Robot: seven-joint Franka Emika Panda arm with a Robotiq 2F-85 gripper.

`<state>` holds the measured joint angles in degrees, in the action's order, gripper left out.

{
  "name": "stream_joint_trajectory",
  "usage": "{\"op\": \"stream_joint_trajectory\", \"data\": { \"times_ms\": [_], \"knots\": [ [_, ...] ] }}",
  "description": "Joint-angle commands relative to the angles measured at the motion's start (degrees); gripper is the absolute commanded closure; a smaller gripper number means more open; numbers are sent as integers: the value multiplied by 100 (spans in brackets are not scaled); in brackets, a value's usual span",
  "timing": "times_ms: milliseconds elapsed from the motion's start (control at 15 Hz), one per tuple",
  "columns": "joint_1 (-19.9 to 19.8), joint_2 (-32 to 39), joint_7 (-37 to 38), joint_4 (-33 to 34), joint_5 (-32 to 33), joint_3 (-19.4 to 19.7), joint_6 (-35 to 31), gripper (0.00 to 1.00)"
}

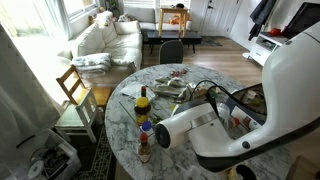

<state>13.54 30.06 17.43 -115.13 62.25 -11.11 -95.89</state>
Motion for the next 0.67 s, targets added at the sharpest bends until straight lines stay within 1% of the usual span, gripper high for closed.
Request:
{"op": "stream_joint_trajectory", "data": {
  "times_ms": [0,67,133,200,267,333,400,467,533,600],
  "knots": [
    [-41,7,99,-143,-73,63,-206,71],
    [-48,19,64,-152,-92,64,-221,78],
    [-57,36,16,-155,-118,62,-239,72],
    [-62,51,-25,-158,-133,60,-250,57],
    [-69,67,-54,-161,-147,58,-267,46],
    [-73,76,-58,-163,-153,59,-283,44],
    [-77,89,-66,-160,-160,60,-298,36],
    [-81,92,-70,-161,-156,59,-324,38],
    [-89,84,-84,-166,-153,53,-366,43],
    [-90,84,-98,-164,-155,54,-380,54]
  ]
}}
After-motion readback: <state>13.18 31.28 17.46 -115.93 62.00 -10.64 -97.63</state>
